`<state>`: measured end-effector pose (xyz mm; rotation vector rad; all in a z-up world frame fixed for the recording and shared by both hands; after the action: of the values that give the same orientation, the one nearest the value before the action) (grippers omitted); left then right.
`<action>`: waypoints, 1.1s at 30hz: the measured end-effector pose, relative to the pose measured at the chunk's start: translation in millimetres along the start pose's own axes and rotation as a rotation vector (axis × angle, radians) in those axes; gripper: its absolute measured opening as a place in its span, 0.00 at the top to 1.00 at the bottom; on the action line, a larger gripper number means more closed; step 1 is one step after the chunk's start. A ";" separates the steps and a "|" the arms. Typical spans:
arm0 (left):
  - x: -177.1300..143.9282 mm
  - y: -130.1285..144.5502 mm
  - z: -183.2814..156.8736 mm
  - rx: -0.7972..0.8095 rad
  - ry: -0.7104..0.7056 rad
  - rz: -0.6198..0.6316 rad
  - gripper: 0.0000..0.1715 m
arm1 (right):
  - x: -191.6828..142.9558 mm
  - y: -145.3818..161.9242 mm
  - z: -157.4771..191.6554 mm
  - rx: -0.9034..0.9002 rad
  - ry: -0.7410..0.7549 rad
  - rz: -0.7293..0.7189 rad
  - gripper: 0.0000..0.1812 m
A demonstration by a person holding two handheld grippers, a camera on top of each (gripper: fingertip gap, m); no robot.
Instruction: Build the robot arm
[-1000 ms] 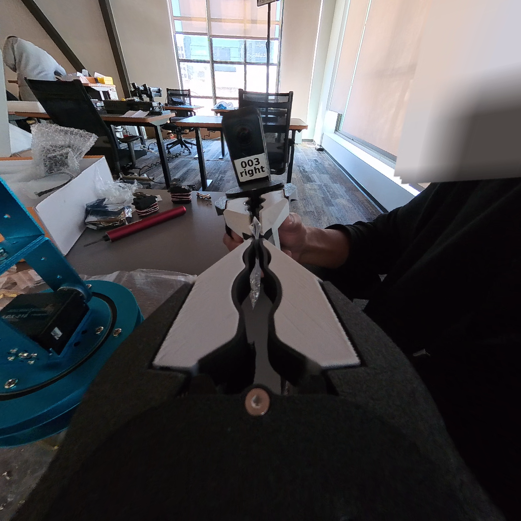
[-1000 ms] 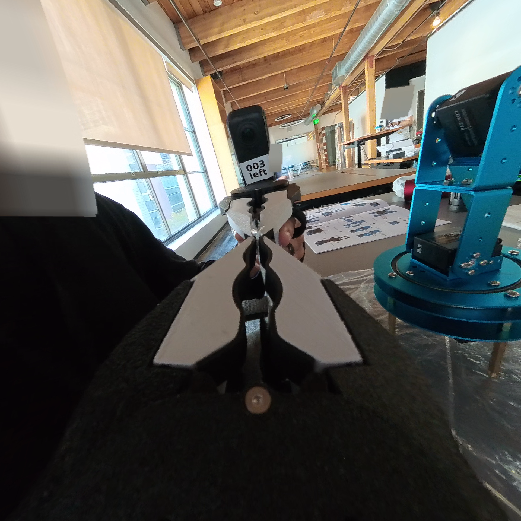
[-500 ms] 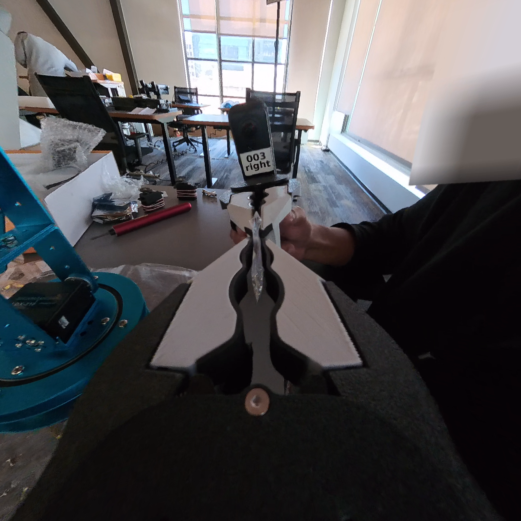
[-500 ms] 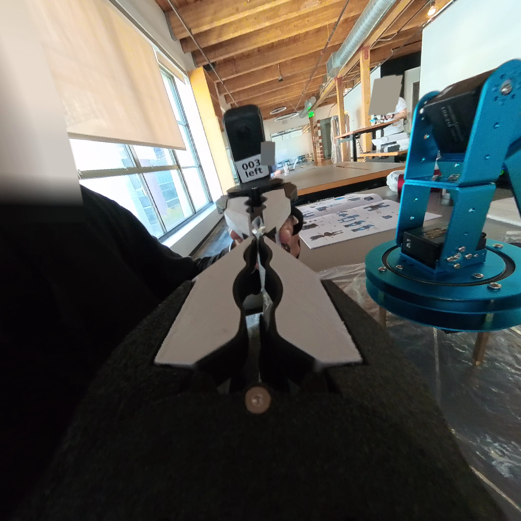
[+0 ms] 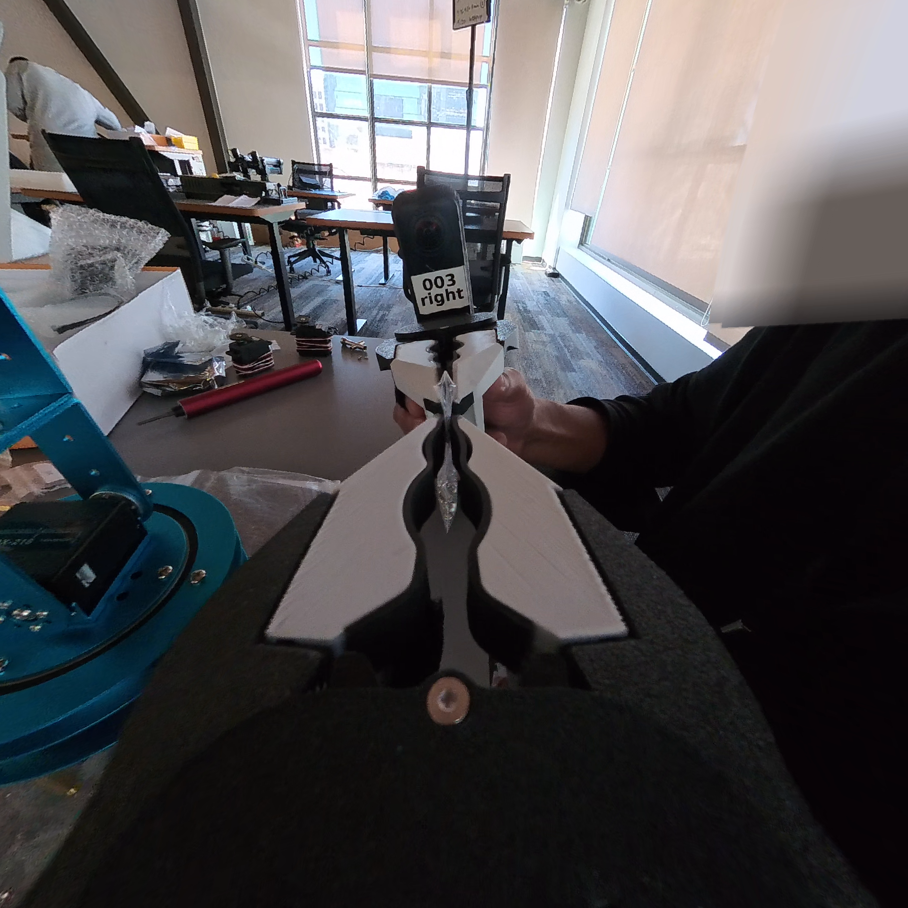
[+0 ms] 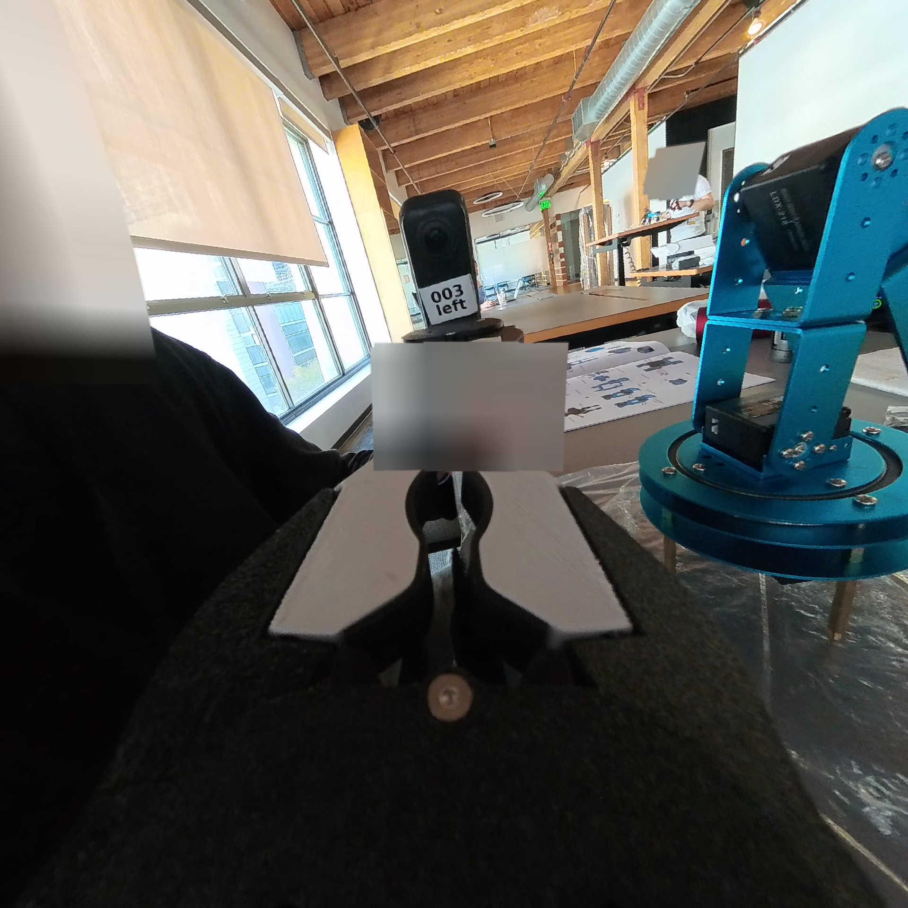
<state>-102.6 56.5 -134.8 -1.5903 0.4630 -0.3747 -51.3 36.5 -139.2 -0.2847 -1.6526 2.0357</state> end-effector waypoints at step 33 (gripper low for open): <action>-9.6 15.7 23.8 0.218 -0.268 0.224 1.00 | -9.9 4.4 -24.1 -0.323 0.399 0.240 0.90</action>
<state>-99.9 81.2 -151.7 -1.3368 0.3751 -0.0376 -32.8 51.6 -150.7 -0.9757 -1.7400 1.7119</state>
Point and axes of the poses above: each gripper's, where its closed fingertips meet, x out along the fingers, y out of its underside, z = x × y across the jaws, the point moved 3 cm from there along -x, back along the fingers, and after that the axes turned 5 degrees about y, right-handed, at the moved point
